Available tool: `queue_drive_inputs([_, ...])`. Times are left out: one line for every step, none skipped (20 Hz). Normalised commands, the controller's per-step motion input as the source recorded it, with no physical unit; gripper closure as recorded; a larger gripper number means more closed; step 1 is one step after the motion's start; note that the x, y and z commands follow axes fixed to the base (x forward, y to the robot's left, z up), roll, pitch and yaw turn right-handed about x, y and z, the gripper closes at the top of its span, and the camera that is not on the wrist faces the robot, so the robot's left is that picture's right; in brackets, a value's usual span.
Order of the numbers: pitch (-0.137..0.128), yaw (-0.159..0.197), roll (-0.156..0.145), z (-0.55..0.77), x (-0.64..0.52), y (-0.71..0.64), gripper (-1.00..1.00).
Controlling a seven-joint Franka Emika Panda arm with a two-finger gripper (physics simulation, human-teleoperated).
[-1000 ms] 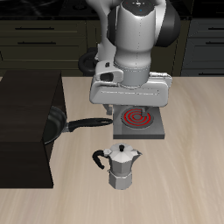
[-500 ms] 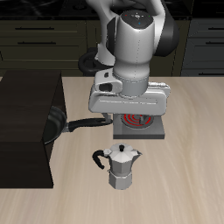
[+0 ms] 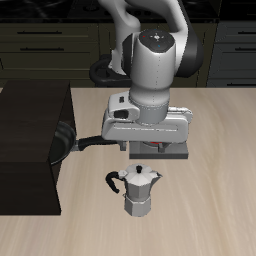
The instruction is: Place the moka pot on the stove
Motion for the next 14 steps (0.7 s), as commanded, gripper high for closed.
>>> queue_drive_inputs([0.0, 0.0, 0.0, 0.0, 0.05, -0.02, -1.0])
queue_drive_inputs([0.012, 0.13, 0.012, -0.3, -0.11, 0.08, -1.0])
queue_drive_inputs([0.019, -0.072, 0.011, -0.16, -0.03, -0.05, -1.0])
queue_drive_inputs([-0.004, 0.027, 0.008, -0.1, -0.05, -0.02, -1.0])
queue_drive_inputs([0.009, -0.013, 0.001, -0.12, -0.01, -0.08, -1.0])
queue_drive_inputs([0.0, 0.0, 0.0, 0.01, 0.04, -0.02, -1.0])
queue_drive_inputs([0.001, 0.049, -0.012, -0.17, -0.02, -0.1, -1.0])
queue_drive_inputs([0.014, 0.02, -0.013, -0.16, 0.01, -0.08, -1.0])
queue_drive_inputs([0.013, 0.004, -0.02, -0.1, 0.06, -0.08, -1.0])
queue_drive_inputs([0.041, 0.042, -0.019, -0.43, 0.0, -0.04, -1.0])
queue_drive_inputs([0.02, 0.016, -0.012, -0.2, -0.02, 0.03, -1.0])
queue_drive_inputs([0.0, 0.0, 0.0, -0.02, 0.02, -0.02, -1.0])
queue_drive_inputs([0.011, -0.011, 0.038, -0.21, -0.03, 0.03, -1.0])
queue_drive_inputs([0.018, 0.032, -0.019, -0.24, 0.01, 0.03, -1.0])
